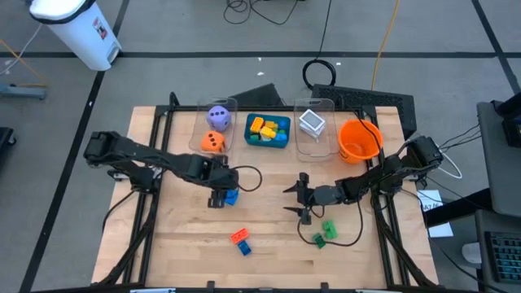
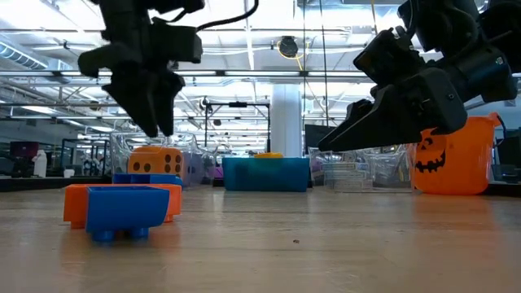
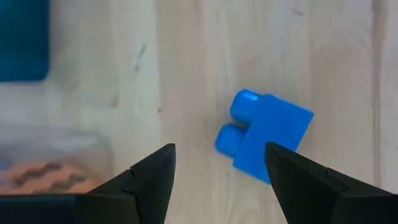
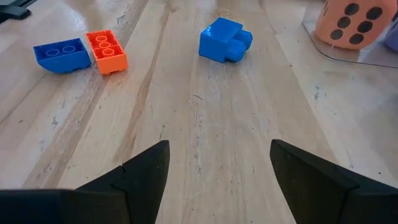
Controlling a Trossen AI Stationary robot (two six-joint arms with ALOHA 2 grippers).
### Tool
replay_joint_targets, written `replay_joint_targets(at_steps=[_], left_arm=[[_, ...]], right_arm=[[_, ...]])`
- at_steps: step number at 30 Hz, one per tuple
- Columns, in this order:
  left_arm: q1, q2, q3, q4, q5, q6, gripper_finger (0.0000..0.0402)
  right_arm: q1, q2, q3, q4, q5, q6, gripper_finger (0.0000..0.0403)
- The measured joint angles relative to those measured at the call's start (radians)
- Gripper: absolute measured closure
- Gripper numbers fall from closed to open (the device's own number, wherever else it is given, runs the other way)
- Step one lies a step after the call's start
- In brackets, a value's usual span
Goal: Pick & Place Toys
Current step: Put the blue game piece into the blue bin
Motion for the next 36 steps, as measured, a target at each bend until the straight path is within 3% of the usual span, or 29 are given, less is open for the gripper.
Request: replay_joint_targets(at_steps=[6, 16, 24, 36], left_arm=[[-0.027, 0.0, -0.077, 0.106, 0.029, 0.039, 0.0151], [-0.1, 0.023, -0.08, 0.203, 0.048, 0.068, 0.0151], [-0.106, 0.12, -0.08, 0.202, 0.052, 0.109, 0.0151], [-0.081, 0.142, -0.08, 0.174, 0.024, 0.134, 0.0151]], right_arm=[[-0.013, 0.0, 0.0, 0.0, 0.0, 0.0, 0.0133], [-0.024, 0.0, 0.0, 0.0, 0.0, 0.018, 0.0133], [-0.019, 0.0, 0.0, -0.012, -0.001, 0.068, 0.0133], [-0.019, 0.0, 0.0, -0.024, -0.003, 0.083, 0.0133]])
